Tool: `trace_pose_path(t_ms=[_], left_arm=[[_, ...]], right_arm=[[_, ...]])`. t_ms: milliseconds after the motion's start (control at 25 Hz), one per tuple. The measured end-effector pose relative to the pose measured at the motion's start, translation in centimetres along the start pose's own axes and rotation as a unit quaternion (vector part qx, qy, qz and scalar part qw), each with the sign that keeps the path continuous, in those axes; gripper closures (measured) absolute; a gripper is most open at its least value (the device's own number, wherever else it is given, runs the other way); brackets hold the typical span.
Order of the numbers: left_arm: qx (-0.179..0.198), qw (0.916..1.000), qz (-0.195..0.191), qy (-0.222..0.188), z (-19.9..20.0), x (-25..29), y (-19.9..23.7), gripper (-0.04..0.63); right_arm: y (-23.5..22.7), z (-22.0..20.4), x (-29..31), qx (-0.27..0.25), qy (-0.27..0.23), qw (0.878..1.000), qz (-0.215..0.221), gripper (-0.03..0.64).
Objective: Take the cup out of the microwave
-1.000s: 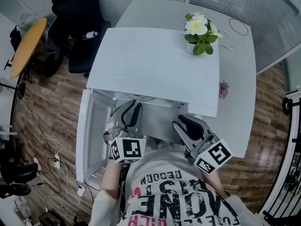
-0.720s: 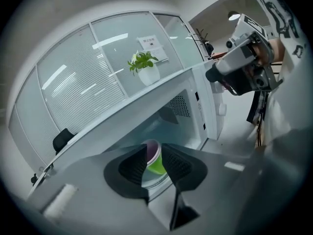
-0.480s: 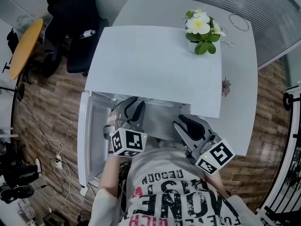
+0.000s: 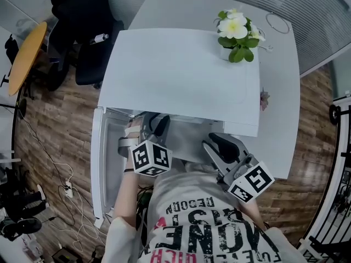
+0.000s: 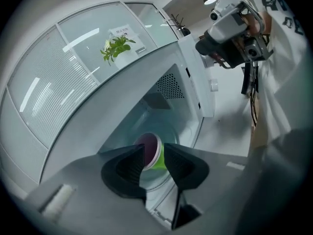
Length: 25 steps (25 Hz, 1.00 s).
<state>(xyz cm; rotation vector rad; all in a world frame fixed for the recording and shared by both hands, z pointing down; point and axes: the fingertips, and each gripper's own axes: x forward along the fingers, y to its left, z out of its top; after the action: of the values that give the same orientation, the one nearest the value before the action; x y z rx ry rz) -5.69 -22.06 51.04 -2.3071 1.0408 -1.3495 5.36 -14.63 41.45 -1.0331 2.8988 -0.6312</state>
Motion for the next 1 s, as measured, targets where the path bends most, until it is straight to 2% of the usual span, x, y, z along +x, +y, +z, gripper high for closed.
trace_pose_path(t_ms=[600,1000], left_arm=[[0.055,0.9970,-0.040,0.037,-1.3,1.9,-0.9,0.463],[0.050,0.9963,-0.058,0.041,-1.4,2.3,-1.6,0.517]], right_arm=[[-0.1,-0.2,0.1,0.002,0.000,1.000,-0.003,0.502],[-0.2,-0.4,0.0,0.005,0.005,1.000,-0.003,0.502]])
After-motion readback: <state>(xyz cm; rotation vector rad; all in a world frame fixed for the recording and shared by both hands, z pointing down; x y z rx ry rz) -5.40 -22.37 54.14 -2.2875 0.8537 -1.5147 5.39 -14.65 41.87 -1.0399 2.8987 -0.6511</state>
